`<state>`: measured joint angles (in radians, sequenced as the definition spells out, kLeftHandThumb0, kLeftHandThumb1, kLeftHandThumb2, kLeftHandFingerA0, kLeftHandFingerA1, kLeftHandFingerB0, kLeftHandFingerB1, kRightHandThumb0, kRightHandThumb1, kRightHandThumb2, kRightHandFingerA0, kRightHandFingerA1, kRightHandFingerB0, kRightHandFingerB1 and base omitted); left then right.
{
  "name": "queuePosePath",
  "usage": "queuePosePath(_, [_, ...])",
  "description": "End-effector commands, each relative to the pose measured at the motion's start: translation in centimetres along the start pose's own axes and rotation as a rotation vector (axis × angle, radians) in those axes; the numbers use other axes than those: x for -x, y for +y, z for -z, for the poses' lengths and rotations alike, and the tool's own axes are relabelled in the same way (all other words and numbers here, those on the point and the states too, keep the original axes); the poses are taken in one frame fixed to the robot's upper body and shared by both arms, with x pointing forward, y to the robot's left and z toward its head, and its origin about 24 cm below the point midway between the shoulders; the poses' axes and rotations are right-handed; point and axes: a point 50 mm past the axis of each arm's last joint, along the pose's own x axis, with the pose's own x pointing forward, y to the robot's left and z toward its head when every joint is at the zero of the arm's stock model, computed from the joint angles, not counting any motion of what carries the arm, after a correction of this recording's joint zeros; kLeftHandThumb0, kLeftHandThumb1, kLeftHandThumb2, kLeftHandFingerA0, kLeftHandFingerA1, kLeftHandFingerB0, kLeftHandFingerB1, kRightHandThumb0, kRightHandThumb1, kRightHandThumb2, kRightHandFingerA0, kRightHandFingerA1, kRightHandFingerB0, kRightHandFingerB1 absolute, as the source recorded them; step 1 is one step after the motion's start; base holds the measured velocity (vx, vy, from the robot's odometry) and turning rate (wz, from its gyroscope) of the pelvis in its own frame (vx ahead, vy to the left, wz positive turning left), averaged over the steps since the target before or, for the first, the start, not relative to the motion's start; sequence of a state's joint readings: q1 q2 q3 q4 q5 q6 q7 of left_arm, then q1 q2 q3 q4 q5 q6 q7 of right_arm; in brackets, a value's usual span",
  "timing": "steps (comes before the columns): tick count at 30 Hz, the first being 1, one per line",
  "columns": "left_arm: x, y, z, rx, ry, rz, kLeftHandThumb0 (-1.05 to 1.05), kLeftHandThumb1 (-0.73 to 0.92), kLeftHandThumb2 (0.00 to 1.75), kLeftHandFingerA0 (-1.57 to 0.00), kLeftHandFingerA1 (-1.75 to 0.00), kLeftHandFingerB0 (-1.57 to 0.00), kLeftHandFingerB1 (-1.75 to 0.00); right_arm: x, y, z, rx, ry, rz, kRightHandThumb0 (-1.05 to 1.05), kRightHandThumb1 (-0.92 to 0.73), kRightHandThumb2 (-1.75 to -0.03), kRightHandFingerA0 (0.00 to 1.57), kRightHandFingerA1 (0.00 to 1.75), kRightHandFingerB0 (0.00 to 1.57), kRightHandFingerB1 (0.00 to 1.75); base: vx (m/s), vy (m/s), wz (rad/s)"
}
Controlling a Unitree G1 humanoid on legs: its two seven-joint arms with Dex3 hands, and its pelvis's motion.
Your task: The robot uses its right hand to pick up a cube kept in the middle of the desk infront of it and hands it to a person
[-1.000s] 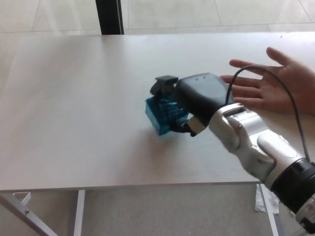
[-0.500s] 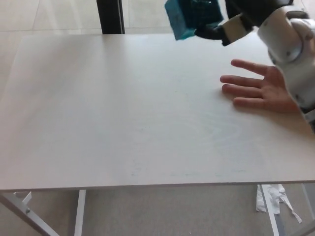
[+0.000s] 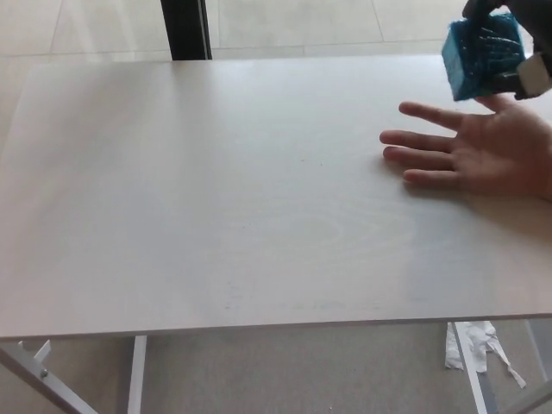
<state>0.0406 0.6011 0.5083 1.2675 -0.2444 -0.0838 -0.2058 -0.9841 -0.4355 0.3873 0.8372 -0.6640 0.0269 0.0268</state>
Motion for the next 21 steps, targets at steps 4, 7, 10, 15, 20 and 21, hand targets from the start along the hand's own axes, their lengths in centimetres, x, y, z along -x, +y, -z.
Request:
queuePosePath(4, [0.2,0.9,-0.5,0.005,-0.030,-0.002,-0.65,0.62,1.00,-0.54,-0.68,-0.36,-0.55,-0.3,-0.3,0.4,0.078,0.029,0.105,-0.34,-0.68,-0.60,0.95,1.53,0.78,0.51,0.00,0.000,0.00])
queuePosePath(7, [0.2,1.0,-0.5,0.030,-0.022,-0.020,-0.65,0.76,0.63,-0.64,-0.61,-0.46,-0.43,-0.3,0.4,0.5,0.107,0.022,0.104,-0.34,-0.67,-0.60,0.95,1.52,0.84,0.59,0.00,0.000,0.00])
queuePosePath(10, [0.2,0.9,-0.5,0.026,-0.029,-0.014,-0.65,0.60,0.99,-0.57,-0.67,-0.38,-0.56,-0.3,1.0,0.4,0.118,0.020,0.092,-0.35,-0.65,-0.60,0.95,1.52,0.85,0.55,0.00,0.000,0.00])
queuePosePath(15, [0.2,0.9,-0.3,0.011,-0.024,-0.012,-0.65,0.76,0.63,-0.63,-0.60,-0.45,-0.42,0.0,2.9,0.4,0.135,0.009,0.082,-0.35,-0.54,-0.56,0.95,1.52,0.89,0.59,0.00,0.000,0.00])
queuePosePath(20, [0.3,1.0,0.1,0.076,-0.012,-0.021,-0.64,0.59,0.97,-0.61,-0.68,-0.40,-0.56,0.3,4.9,0.4,0.182,0.021,0.017,-0.35,-0.55,-0.57,0.94,1.47,0.85,0.58,0.00,0.000,0.00])
queuePosePath(21, [0.3,1.1,0.1,0.021,-0.006,-0.030,-0.68,0.61,1.00,-0.60,-0.65,-0.39,-0.54,0.7,5.9,0.5,0.212,-0.004,0.021,-0.39,-0.69,-0.66,0.87,1.60,0.78,1.12,0.00,0.000,0.00])
